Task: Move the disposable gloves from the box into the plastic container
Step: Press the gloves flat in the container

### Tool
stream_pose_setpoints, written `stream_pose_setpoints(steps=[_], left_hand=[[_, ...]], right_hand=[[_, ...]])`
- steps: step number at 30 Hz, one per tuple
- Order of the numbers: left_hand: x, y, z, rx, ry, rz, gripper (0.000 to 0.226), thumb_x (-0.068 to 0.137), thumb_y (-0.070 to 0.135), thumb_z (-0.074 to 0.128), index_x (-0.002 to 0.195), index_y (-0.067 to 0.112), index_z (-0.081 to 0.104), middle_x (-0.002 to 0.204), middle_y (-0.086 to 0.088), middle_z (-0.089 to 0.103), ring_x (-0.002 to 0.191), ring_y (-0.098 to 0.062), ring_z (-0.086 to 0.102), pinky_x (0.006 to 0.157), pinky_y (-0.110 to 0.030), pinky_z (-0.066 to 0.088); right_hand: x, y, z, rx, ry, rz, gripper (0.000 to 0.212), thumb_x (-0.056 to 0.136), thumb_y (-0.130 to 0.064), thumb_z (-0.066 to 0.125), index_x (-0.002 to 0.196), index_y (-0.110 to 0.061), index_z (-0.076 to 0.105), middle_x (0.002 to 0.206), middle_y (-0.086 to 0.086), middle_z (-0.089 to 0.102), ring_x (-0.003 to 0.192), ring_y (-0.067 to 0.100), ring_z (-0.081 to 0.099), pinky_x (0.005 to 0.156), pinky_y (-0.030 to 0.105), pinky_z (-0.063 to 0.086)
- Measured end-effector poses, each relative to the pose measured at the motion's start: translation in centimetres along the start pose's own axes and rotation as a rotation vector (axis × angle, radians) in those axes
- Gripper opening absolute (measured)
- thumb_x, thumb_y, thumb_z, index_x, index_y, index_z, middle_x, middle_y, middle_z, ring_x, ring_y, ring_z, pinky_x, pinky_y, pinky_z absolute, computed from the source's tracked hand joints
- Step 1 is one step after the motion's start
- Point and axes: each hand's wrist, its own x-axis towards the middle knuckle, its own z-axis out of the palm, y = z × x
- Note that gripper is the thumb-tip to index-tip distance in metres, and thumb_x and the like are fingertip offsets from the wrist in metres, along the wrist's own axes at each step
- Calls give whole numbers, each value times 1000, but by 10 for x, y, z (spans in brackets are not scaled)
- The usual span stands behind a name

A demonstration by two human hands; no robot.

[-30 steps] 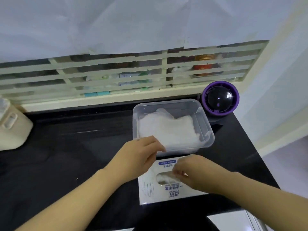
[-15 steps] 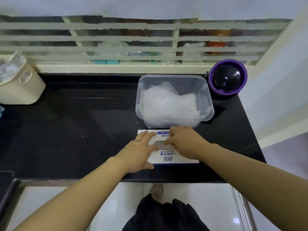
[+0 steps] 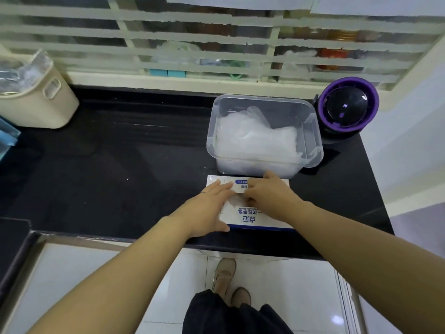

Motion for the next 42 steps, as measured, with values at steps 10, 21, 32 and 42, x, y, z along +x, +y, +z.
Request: stream_pose_setpoints(steps=[10, 21, 32, 42], left_hand=[[5, 1, -3, 54, 4, -18, 94, 80, 39, 76, 154, 26, 19, 162, 11, 8, 149, -14, 6, 121, -39, 19], [2, 6, -1, 1, 31, -48, 103, 81, 34, 77, 156, 24, 8, 162, 7, 10, 149, -13, 3, 121, -36, 17], [-4, 14, -10, 42, 5, -44, 91, 79, 34, 78, 151, 26, 23, 155, 7, 26, 142, -16, 21, 111, -39, 34], [-27, 67, -69, -587, -27, 5, 44, 85, 55, 63, 123, 35, 55, 129, 21, 56, 119, 0, 54, 105, -31, 42]], right_hand=[[-39, -6, -29, 185, 236, 161, 23, 100, -26, 43, 106, -20, 65, 109, -4, 59, 83, 18, 53, 76, 24, 27], [-13, -30, -16, 150, 261, 215, 25, 96, -32, 50, 106, -22, 71, 112, -3, 60, 104, 17, 50, 93, 29, 36], [-61, -20, -77, 1007, 849, 424, 11, 91, -17, 63, 80, -18, 62, 80, -5, 62, 73, 2, 55, 70, 10, 44], [-106, -3, -95, 2138, 562, 667, 33, 100, -25, 47, 129, -12, 55, 119, 6, 67, 109, 23, 62, 91, 40, 51]])
